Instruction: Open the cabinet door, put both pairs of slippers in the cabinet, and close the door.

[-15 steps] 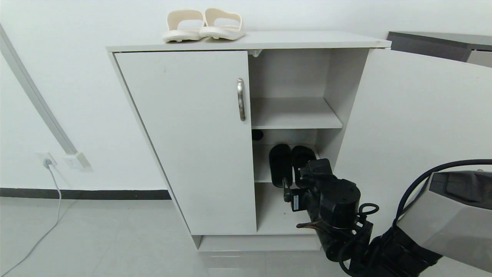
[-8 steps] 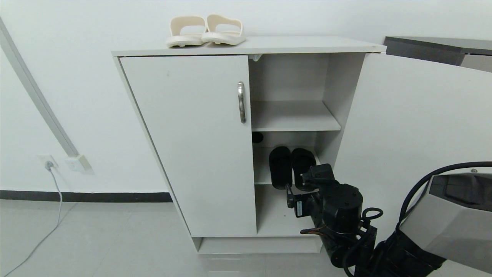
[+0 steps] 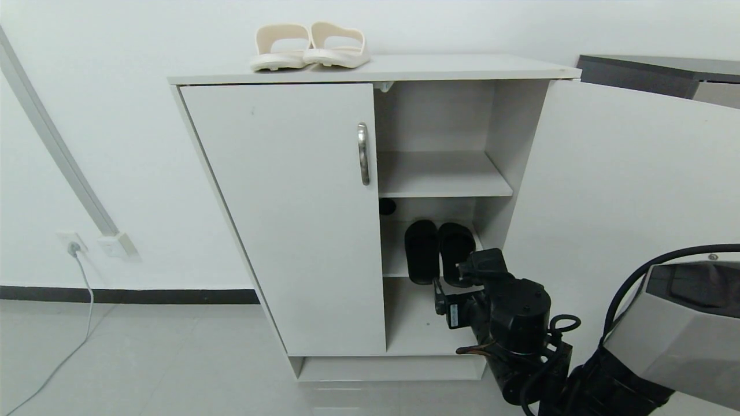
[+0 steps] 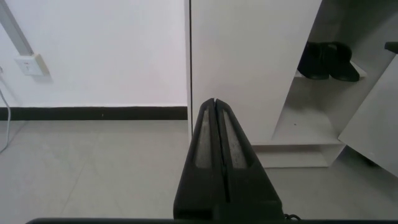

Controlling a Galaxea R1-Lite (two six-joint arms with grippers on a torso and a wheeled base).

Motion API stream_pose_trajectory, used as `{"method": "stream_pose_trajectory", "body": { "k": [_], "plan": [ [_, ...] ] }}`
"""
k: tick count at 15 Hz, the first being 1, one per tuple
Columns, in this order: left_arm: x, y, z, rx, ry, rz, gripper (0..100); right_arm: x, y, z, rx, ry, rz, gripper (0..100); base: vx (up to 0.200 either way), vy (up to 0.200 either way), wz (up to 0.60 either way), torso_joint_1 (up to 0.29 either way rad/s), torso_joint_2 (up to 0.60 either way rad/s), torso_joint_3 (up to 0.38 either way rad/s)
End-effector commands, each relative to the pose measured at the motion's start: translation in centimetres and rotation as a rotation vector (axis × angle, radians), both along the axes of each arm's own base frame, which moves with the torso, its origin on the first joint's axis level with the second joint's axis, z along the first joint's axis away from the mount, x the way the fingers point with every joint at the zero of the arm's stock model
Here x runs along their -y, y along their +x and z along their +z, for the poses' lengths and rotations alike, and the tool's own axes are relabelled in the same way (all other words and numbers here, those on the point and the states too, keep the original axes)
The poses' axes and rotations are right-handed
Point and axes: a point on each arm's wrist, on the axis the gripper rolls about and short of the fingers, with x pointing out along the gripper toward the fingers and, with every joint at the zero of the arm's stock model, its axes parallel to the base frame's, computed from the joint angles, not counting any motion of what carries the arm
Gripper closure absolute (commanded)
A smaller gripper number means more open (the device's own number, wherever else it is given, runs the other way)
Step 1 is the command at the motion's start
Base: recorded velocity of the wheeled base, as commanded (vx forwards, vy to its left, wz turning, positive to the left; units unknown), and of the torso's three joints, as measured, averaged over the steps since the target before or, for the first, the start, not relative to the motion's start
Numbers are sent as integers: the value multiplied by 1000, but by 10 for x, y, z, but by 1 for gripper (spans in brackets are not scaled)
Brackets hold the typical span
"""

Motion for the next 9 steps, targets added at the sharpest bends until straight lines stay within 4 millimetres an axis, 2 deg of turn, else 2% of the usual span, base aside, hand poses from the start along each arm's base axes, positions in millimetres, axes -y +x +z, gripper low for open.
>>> {"method": "stream_pose_trajectory", "body": {
  "k": [1, 9],
  "plan": [
    [0, 0, 0, -1, -1, 1, 100, 0, 0, -2, -5, -5, 0, 0, 0, 200, 0, 2, 2, 7],
    [0, 0, 0, -1, -1, -1, 100, 0, 0, -3, -4, -3, 0, 0, 0, 200, 0, 4, 0, 6]
  ]
}}
